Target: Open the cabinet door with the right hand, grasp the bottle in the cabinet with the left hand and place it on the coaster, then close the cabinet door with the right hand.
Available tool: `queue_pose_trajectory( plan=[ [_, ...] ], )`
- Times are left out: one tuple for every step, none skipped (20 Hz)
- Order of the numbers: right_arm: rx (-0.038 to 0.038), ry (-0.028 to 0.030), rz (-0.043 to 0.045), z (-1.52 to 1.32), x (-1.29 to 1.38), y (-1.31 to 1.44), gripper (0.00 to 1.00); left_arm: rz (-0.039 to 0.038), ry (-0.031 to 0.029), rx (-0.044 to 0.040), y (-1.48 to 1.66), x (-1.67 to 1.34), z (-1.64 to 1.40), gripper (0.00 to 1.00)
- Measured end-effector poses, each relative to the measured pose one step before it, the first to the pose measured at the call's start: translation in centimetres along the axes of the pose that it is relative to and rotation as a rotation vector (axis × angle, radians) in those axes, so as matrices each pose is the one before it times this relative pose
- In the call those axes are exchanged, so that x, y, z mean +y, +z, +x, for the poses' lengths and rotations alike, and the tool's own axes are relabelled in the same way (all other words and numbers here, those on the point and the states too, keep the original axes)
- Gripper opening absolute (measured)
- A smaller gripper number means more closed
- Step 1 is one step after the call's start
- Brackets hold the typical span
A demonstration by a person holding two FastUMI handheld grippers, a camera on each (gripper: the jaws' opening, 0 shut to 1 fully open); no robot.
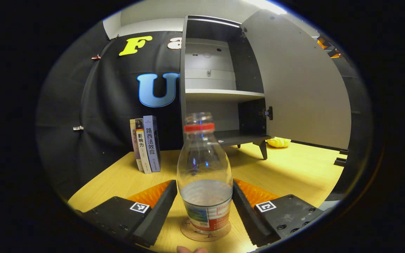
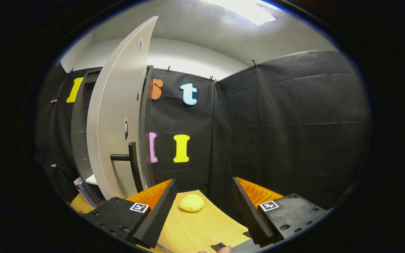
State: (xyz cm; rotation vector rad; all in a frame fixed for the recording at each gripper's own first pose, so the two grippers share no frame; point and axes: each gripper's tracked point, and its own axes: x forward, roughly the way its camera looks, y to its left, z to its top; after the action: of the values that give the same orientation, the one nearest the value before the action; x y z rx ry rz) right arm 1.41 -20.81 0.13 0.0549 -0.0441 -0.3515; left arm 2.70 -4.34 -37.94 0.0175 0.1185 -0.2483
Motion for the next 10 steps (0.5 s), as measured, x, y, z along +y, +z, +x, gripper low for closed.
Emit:
queue_pose_trajectory(
  plan=[
    [0.00099, 0.00256, 0.00585, -0.066, -0.085, -0.054, 0.98, -0.01097, -0.00663, 0.00212, 0.533, -0.246, -0.076, 0.94],
    [-0.00058, 0.00654, 0.00535, -0.010, 0.031, -0.091, 0.98, -0.01248, -0.00765, 0.00191, 0.731, -0.369, -0.089, 0.94],
    [0.00120, 0.00738, 0.01028, 0.004, 0.070, -0.127, 0.98, -0.00899, -0.00019, 0.00245, 0.715, -0.180, -0.184, 0.94],
    [0.00302, 0.00817, 0.01224, 0.088, 0.146, -0.130, 0.97, -0.00471, -0.00061, -0.00237, 0.927, -0.231, -0.227, 0.94],
    [0.00197, 0.00910, 0.01156, -0.004, 0.139, -0.051, 0.97, 0.00034, 0.00078, -0.00399, 0.989, -0.224, -0.083, 0.94],
    [-0.00193, 0.00889, 0.00698, 0.040, 0.164, -0.024, 0.98, 0.00152, 0.00564, -0.00649, 1.075, -0.054, -0.209, 0.94],
    [-0.00596, 0.00912, -0.00209, 0.152, 0.210, 0.122, 0.98, -0.00105, 0.00530, -0.00589, 1.029, -0.096, -0.097, 0.94],
    [-0.00720, 0.00432, -0.01091, 0.118, -0.023, 0.123, 0.98, -0.00319, 0.00741, -0.00444, 1.123, -0.087, -0.190, 0.94],
    [-0.00722, 0.00729, -0.01397, 0.232, 0.027, 0.090, 0.97, -0.00007, 0.00674, -0.00449, 1.062, -0.132, -0.224, 0.94],
    [-0.00636, 0.00712, -0.00891, 0.176, 0.150, 0.152, 0.97, 0.00416, 0.01108, -0.00895, 1.315, 0.001, -0.232, 0.94]
  ],
)
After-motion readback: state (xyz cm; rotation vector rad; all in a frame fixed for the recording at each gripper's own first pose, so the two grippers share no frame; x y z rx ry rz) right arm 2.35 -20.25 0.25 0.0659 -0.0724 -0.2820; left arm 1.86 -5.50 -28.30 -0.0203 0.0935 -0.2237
